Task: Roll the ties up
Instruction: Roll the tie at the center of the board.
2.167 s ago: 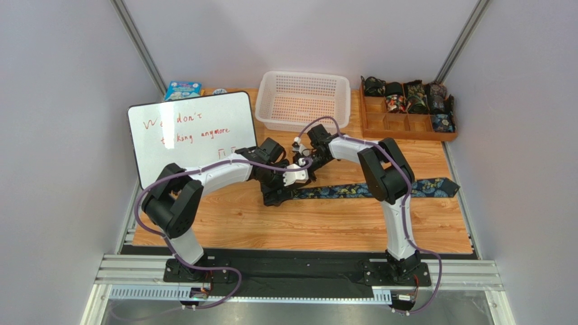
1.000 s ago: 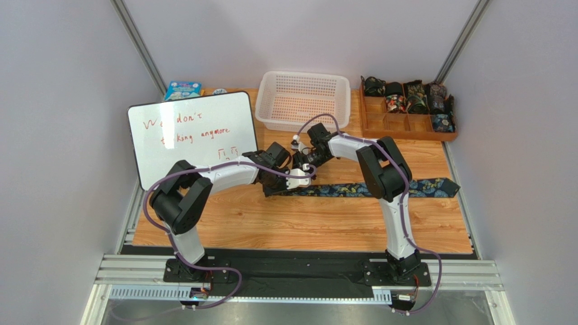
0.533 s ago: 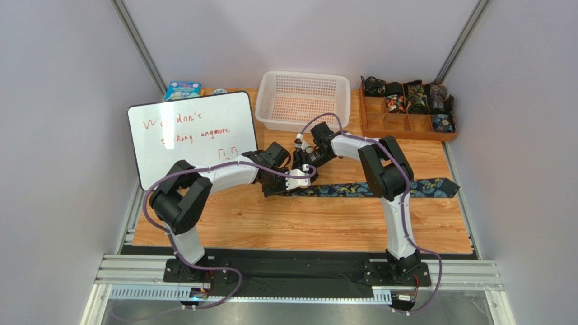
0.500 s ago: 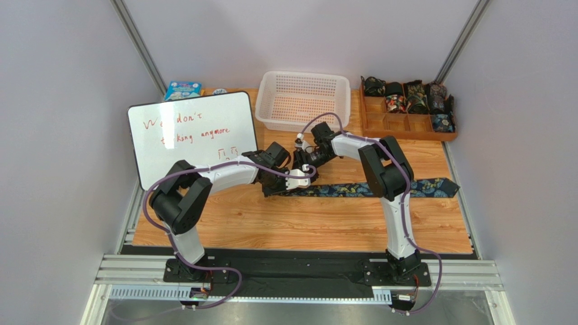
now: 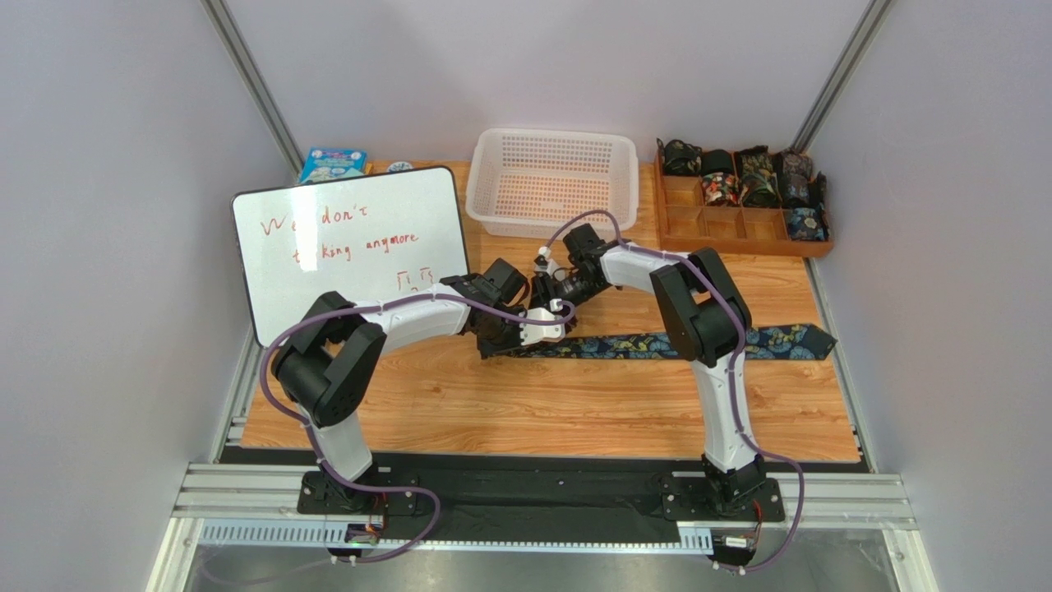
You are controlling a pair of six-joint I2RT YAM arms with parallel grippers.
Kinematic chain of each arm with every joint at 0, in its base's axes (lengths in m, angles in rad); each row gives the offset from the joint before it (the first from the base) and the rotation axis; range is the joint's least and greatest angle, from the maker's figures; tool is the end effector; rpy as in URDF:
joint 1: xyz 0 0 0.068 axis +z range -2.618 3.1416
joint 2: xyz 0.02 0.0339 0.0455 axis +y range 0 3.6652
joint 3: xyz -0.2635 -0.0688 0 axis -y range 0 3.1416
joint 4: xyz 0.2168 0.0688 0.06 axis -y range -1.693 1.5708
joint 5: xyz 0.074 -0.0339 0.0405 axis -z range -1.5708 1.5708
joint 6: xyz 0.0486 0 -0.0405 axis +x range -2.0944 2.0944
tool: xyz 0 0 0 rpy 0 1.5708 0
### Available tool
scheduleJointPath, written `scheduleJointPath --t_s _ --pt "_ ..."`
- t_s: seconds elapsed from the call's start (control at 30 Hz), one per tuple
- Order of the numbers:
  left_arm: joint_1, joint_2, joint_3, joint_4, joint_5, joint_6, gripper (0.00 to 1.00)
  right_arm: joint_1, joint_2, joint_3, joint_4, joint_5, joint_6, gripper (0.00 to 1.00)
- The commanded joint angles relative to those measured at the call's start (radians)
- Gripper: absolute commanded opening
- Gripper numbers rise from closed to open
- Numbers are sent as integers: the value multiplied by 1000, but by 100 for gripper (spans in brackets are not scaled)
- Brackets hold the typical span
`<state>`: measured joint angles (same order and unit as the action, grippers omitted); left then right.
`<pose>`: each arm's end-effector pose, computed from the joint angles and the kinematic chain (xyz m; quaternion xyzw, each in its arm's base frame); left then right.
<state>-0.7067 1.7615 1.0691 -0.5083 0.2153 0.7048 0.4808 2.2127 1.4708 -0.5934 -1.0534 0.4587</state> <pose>0.2359 -0.2151 0.1668 0.6489 0.7310 -0.1058 0.1828 0.3360 0.2229 0.1270 0.0685 -0.8578 -0.4911 0.1354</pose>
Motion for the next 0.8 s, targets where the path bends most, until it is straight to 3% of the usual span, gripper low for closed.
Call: scheduleJointPath --t_s 0.0,0.07,0.13,0.17,0.2,0.3,0.57,0.67,0.77 --pt "-2 -4 5 -56 12 -21 15 28 5 17 -22 -5 8 38" --pt "-2 -5 5 -56 9 -21 15 30 15 25 -28 9 5 37" --pt "-2 -7 2 -56 10 -22 15 30 21 29 -32 13 1 30" --pt "-2 -8 0 -58 10 -22 15 28 21 36 -39 16 -3 25" --pt "-2 -10 -3 -61 12 -22 15 28 15 37 -40 23 -6 9" --pt "-2 -22 -15 -71 27 -13 16 22 -14 43 -39 32 -25 0" --pt "-2 -62 -32 -108 90 4 23 10 -33 40 -34 72 -176 0" --pt "0 -63 -28 -107 87 -10 31 8 -12 19 -34 79 -206 0" --pt "9 -82 -26 -99 102 -34 44 9 -11 -7 -28 90 -227 0"
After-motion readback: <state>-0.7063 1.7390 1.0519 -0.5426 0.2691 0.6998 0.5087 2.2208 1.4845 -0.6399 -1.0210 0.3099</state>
